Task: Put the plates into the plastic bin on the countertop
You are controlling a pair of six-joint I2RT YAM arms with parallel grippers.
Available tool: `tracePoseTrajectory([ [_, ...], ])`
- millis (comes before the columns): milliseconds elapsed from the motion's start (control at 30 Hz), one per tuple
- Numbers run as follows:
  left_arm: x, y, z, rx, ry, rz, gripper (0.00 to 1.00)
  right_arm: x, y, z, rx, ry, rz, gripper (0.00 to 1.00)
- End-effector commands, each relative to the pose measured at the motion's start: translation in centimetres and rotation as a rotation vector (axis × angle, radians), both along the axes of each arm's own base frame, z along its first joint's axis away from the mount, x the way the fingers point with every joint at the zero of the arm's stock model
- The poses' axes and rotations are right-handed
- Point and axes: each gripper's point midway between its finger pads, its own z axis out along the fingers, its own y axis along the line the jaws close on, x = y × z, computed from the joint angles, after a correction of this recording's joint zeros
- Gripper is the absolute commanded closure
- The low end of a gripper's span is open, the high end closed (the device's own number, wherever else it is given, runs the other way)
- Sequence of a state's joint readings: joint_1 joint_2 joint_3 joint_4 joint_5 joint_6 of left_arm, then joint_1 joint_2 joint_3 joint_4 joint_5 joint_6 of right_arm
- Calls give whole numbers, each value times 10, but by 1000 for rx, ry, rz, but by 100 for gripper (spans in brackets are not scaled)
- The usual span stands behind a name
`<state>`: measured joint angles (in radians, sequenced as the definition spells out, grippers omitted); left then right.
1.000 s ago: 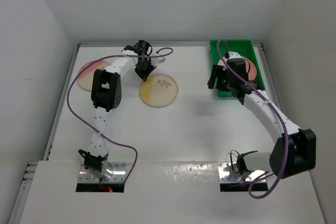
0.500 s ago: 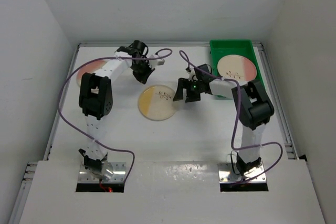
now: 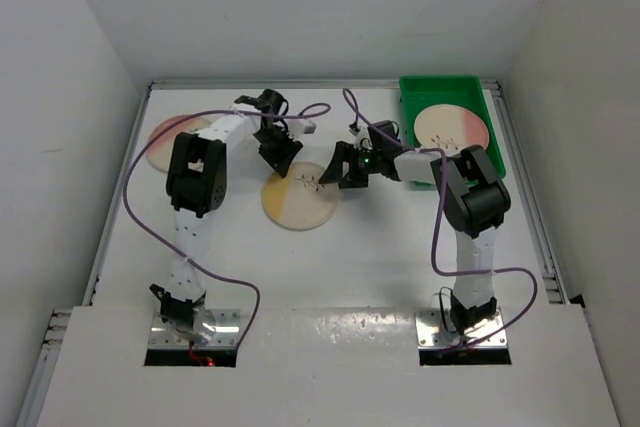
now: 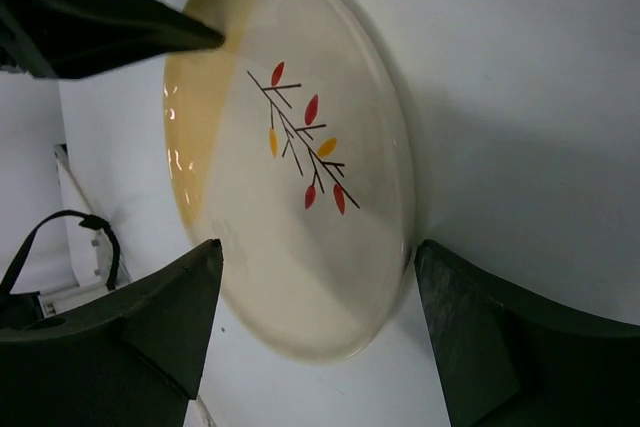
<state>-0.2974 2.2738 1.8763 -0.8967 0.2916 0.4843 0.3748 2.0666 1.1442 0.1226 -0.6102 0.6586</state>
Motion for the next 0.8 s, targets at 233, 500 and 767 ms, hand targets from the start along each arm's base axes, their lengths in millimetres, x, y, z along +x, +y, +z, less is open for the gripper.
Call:
tracePoseTrajectory([
  [233,-53,7,-48,22,312,115,68,-14,-26,5,-116,-31,-25,23],
  [500,-49,-8,-25,-79,255,59,100,-10,-22,-4,-120,-10,-10,23],
  [767,-30,-42,105,-307,-45,-79,100,-20,-7,-26,-114,59,53,23],
])
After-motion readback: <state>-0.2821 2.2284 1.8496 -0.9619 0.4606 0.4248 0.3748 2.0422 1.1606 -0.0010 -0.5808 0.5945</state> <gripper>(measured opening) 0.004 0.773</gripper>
